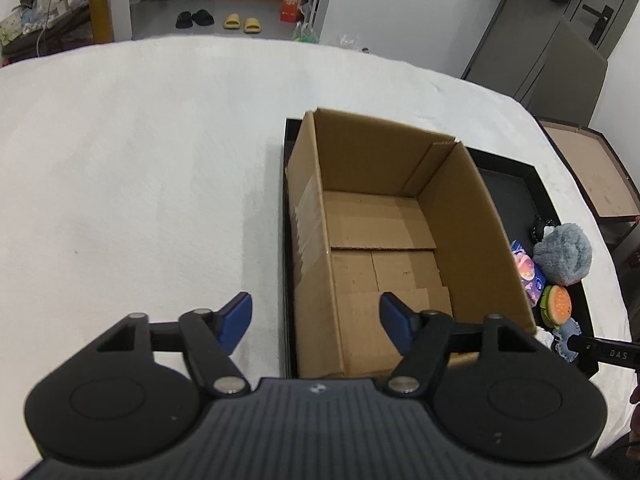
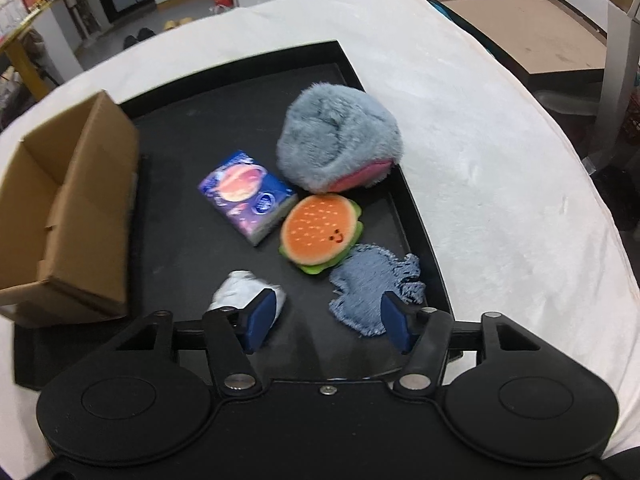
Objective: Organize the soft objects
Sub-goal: 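Move the right gripper down onto the blue denim octopus plush and close, then lift the octopus plush with the right gripper and carry it into the cardboard box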
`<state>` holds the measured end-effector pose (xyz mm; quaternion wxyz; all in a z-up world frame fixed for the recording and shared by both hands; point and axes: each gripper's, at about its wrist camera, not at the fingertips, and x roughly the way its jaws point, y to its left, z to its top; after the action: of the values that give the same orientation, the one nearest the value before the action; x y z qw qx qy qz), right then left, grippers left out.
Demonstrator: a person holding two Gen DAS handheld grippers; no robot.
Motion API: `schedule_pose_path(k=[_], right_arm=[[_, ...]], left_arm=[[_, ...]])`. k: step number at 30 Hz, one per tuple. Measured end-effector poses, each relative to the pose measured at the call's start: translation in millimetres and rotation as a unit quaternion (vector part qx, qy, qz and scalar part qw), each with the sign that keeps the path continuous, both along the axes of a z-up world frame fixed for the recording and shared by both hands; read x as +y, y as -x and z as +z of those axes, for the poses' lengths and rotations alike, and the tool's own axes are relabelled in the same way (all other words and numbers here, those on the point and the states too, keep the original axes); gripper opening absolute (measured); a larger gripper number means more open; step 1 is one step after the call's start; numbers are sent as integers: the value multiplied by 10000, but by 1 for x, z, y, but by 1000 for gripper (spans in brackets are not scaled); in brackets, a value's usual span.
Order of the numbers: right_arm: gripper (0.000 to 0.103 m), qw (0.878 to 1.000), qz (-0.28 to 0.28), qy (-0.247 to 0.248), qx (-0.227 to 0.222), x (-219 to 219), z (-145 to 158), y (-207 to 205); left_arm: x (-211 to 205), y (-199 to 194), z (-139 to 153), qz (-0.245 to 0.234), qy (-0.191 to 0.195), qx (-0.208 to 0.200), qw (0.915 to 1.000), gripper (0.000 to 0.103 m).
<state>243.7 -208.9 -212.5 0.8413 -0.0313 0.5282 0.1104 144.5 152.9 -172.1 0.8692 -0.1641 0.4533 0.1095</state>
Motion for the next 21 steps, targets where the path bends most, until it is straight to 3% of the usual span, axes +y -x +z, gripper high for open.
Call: schedule_pose_path(k=[11, 13, 16, 21], right_arm=[[53, 9984, 1, 534, 162, 12, -35, -7], [45, 9977, 29, 663, 110, 15, -37, -6], [28, 9976, 23, 695, 49, 13, -36, -4], [15, 9986, 78, 521, 12, 7, -28, -2]], left_arm=[[0, -11, -28, 71, 208, 186, 9996, 43], [-4, -11, -29, 42, 113, 156, 9998, 29], [-5, -10, -29, 74, 89, 165, 9998, 17], [-14, -6, -22, 145, -108, 139, 9997, 17]])
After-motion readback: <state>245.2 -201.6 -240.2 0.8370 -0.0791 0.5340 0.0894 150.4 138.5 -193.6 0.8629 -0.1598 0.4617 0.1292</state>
